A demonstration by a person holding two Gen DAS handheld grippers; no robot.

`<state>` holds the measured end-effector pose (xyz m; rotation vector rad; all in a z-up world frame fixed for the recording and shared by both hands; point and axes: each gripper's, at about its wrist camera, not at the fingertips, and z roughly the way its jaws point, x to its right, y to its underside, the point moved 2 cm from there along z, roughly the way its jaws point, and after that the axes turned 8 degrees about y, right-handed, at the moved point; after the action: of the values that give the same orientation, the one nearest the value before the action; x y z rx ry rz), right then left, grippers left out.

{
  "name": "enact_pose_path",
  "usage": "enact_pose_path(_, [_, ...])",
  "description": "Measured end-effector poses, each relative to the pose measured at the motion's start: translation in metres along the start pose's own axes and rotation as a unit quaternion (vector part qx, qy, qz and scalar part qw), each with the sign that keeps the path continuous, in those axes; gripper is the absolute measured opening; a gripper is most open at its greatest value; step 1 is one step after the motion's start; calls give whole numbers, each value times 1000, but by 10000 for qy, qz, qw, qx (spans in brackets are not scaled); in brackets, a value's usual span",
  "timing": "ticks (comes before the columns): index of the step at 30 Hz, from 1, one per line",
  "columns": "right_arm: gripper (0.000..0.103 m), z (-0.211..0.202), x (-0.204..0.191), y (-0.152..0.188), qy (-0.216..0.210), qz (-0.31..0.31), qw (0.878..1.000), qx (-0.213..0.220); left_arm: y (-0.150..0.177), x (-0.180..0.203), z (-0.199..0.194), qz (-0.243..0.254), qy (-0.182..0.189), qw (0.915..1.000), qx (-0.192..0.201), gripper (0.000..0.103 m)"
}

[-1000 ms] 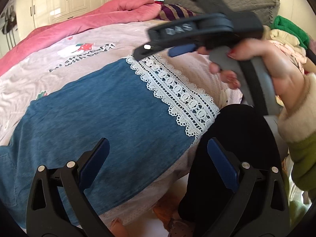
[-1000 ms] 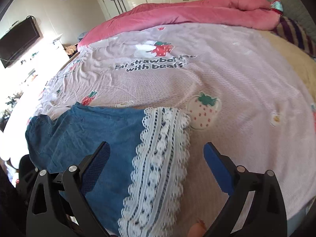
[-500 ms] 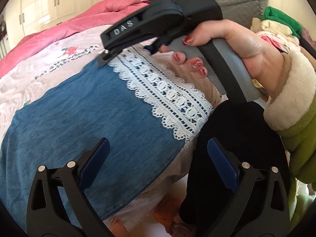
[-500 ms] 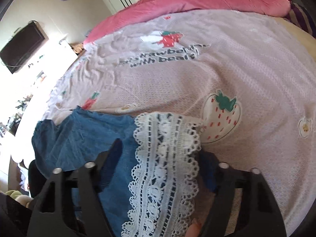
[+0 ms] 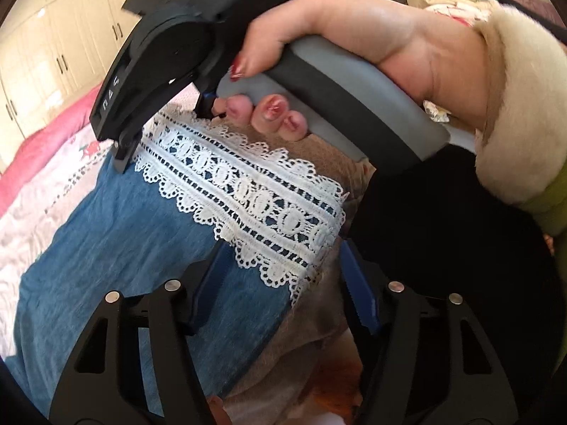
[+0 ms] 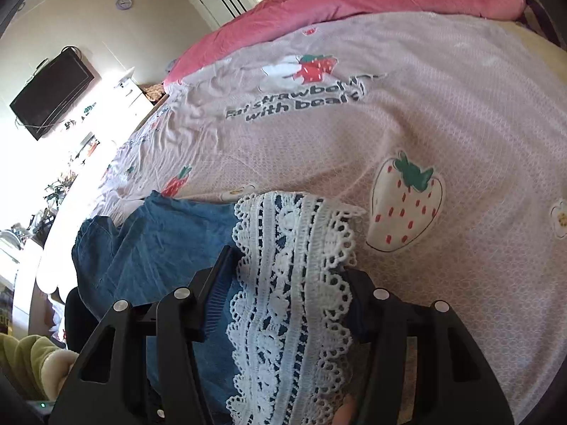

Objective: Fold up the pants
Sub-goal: 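Close the right gripper on the white lace trim edge of the pants, then lift the lace edge with the right gripper and fold it over the denim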

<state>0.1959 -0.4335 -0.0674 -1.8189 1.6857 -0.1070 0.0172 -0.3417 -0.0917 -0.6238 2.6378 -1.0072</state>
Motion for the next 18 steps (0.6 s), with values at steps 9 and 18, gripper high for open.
enact_pose_path(9, [29, 7, -5, 2, 38, -50, 10000, -68, 6, 19, 17, 658, -805, 9945, -163, 34])
enact_pose_path(18, [24, -10, -17, -1, -10, 23, 9999, 103, 2, -12, -12, -434, -27, 9985, 330, 13])
